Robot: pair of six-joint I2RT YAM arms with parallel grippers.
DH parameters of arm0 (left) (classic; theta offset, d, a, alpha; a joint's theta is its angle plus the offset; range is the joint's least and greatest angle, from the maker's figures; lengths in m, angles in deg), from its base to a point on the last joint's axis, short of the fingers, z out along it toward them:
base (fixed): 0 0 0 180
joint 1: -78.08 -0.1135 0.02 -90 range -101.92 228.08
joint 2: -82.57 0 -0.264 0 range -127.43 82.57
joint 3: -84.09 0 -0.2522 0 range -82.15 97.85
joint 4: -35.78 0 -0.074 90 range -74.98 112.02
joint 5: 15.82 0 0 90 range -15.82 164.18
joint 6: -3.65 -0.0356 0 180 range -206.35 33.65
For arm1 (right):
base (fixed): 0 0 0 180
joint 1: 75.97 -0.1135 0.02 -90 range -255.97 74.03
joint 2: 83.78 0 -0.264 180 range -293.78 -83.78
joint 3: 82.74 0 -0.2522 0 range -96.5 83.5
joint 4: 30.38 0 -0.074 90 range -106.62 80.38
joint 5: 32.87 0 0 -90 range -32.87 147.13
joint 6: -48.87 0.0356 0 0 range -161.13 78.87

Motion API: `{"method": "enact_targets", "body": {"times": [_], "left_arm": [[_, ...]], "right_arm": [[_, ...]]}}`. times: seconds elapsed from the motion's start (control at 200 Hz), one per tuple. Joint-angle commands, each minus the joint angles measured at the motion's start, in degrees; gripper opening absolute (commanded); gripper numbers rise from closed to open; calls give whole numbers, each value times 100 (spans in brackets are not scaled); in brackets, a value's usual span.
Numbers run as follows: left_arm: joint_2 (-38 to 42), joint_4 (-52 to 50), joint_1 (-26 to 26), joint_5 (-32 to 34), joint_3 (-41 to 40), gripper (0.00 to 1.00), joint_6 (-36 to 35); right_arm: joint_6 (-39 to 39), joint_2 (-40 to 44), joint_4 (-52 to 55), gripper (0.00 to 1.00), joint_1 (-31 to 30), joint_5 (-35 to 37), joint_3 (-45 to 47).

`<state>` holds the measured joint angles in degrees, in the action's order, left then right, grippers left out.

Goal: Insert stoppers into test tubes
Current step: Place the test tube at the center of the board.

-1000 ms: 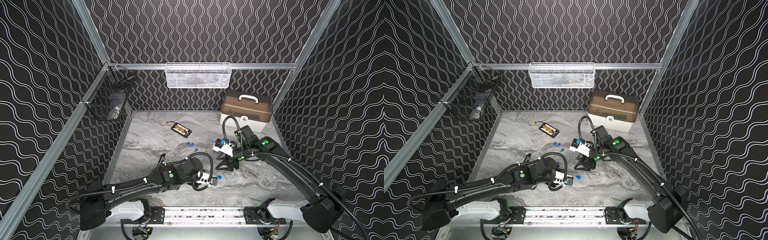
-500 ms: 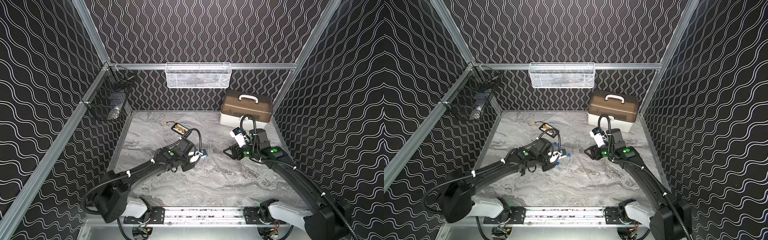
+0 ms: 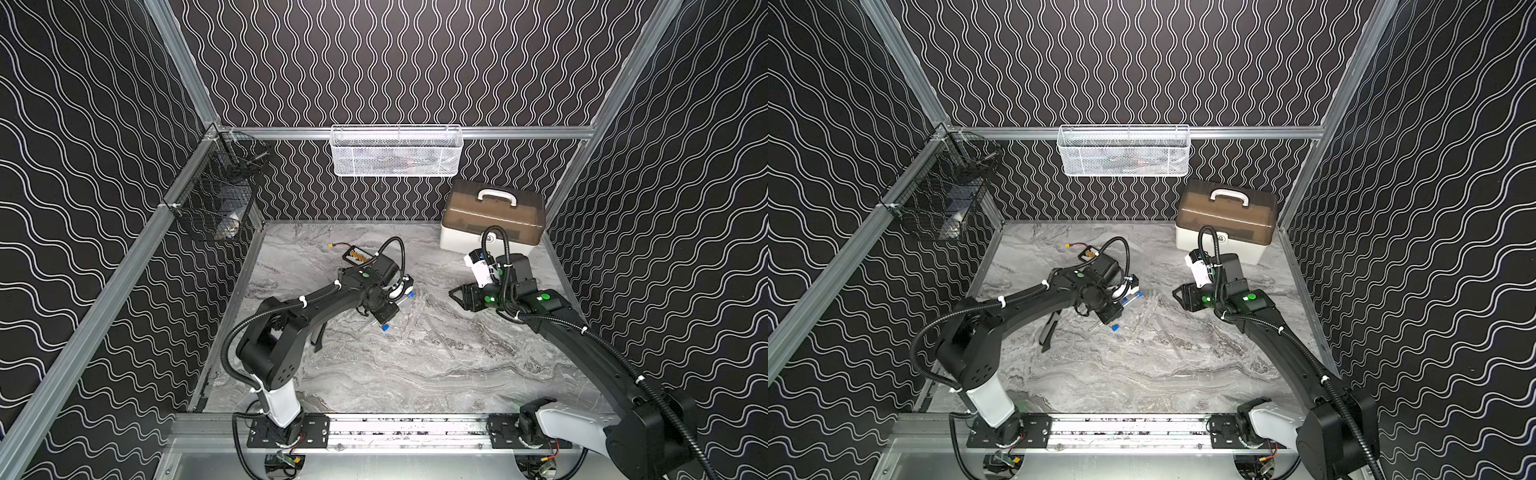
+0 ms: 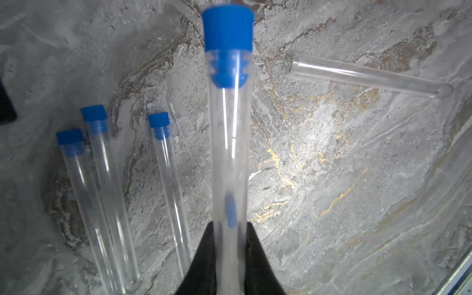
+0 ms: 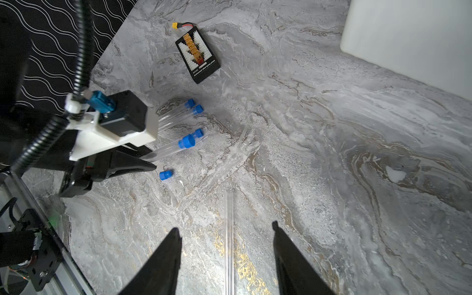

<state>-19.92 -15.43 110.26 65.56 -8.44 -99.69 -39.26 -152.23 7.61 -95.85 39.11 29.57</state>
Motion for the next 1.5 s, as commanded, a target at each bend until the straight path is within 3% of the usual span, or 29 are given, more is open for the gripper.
{"method": "enact_targets", "body": {"times": [0.0,0.731,1.496], "left_arm": [[-287,-343,41,137,239,0,141],[-1422,-351,244,993,785,0,-28],[-1320,-357,273,1142,842,26,-87]], "right_arm": [[-29,-17,-206,57,-6,27,14],[-183,-2,-122,57,-5,-105,76],[-332,112,56,58,-7,-138,172]]}}
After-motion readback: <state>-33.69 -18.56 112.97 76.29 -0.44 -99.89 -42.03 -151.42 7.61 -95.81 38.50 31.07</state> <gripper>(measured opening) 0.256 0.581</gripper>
